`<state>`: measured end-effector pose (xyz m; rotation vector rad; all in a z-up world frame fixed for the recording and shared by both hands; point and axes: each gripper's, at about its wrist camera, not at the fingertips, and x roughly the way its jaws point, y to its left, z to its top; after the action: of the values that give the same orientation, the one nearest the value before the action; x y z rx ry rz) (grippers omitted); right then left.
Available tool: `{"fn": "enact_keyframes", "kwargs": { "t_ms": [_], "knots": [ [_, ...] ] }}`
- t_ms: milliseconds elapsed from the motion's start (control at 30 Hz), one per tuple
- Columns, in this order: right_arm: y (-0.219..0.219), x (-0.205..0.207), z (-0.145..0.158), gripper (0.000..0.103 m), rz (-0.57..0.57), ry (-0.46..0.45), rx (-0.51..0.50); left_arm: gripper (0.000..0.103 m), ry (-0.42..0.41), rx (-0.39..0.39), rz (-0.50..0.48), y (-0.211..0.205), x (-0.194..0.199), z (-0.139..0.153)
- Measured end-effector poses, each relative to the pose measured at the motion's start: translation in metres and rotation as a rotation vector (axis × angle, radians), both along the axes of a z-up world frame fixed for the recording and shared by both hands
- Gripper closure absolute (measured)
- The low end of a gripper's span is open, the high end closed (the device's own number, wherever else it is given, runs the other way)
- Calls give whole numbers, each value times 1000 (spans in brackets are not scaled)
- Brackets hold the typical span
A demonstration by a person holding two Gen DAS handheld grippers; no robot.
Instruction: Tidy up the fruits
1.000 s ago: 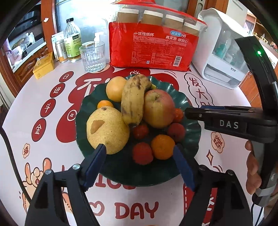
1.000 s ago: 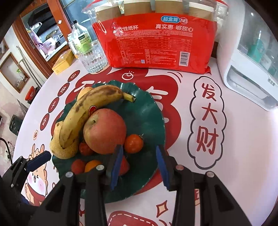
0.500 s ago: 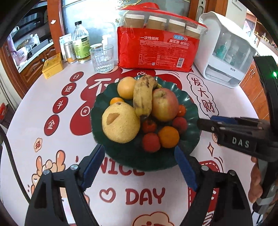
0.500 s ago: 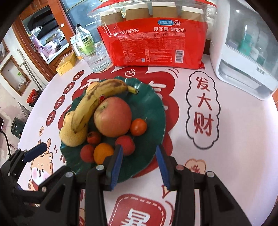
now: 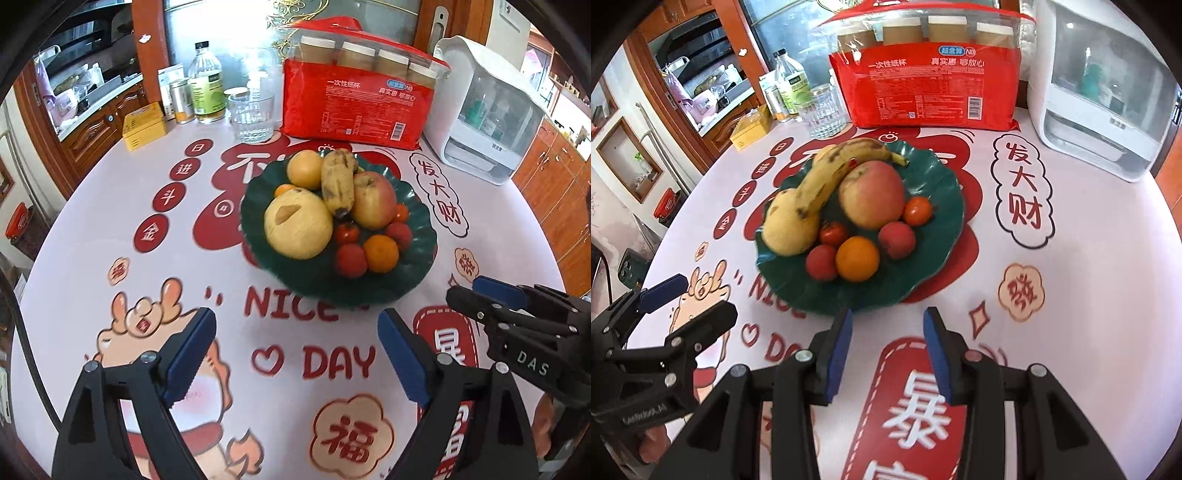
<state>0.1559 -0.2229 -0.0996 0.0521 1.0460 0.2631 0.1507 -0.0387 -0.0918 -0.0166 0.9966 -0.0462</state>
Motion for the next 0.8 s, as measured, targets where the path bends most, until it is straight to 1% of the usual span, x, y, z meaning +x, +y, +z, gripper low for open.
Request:
{"fn": "enact_keyframes", "kwargs": {
  "t_ms": [100,200,367,567,700,800],
  "knots": [
    [5,-17,7,63,-15,-11,3,11,-8,11,0,5,-14,8],
    [9,-36,14,63,-34,-13,27,9,-26,18,-6,10,-30,18],
    [14,-60,25,63,-50,-20,28,8,-37,7,-8,15,-54,35],
    [16,-90,38,62,-70,-29,29,8,-56,18,-12,18,-79,56],
    [15,-112,49,55,-101,-44,31,7,-51,23,-27,17,-97,67],
    [14,-127,56,53,-114,-60,29,7,-51,46,-36,16,-111,73]
  ]
}}
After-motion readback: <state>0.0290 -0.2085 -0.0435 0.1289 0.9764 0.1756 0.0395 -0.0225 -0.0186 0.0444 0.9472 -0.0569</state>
